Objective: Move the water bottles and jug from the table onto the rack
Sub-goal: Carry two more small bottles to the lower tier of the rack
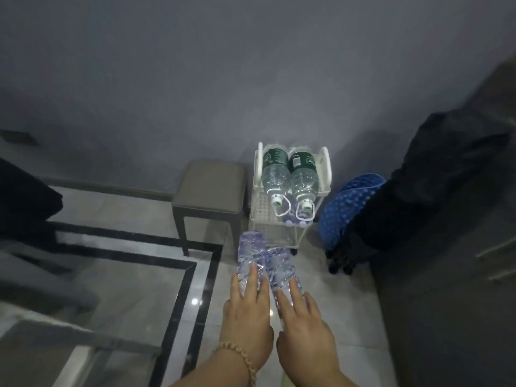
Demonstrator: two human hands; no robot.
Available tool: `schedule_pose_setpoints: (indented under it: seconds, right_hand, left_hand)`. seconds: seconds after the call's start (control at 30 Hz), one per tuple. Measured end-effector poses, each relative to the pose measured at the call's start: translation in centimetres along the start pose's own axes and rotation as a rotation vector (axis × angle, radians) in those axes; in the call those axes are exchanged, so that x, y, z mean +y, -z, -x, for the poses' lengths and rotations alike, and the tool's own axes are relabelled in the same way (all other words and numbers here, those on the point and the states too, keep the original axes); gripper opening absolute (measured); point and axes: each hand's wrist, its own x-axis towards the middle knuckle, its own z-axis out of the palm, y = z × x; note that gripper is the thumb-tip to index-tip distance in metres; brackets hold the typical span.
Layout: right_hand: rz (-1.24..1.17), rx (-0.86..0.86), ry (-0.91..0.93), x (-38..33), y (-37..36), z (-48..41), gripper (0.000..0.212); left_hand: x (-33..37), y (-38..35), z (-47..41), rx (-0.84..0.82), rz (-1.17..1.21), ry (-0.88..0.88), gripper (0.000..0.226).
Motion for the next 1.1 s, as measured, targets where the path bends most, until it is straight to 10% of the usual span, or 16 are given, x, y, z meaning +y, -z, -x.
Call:
schedule_pose_setpoints:
  seconds: [0.63, 1.1]
  right_hand:
    - [0.0, 0.267, -0.077, 12.5, -22.7, -34.8, 0.079]
    - [0.172, 0.376, -0.053, 13.6, -25.1, -45.8, 0.048]
  left_hand:
    - [-6.9, -21.8, -35.9, 0.24, 0.073, -0.176, 0.082]
    - [-8.2, -25.5, -47.0, 0.333, 0.0, -0.187, 0.04]
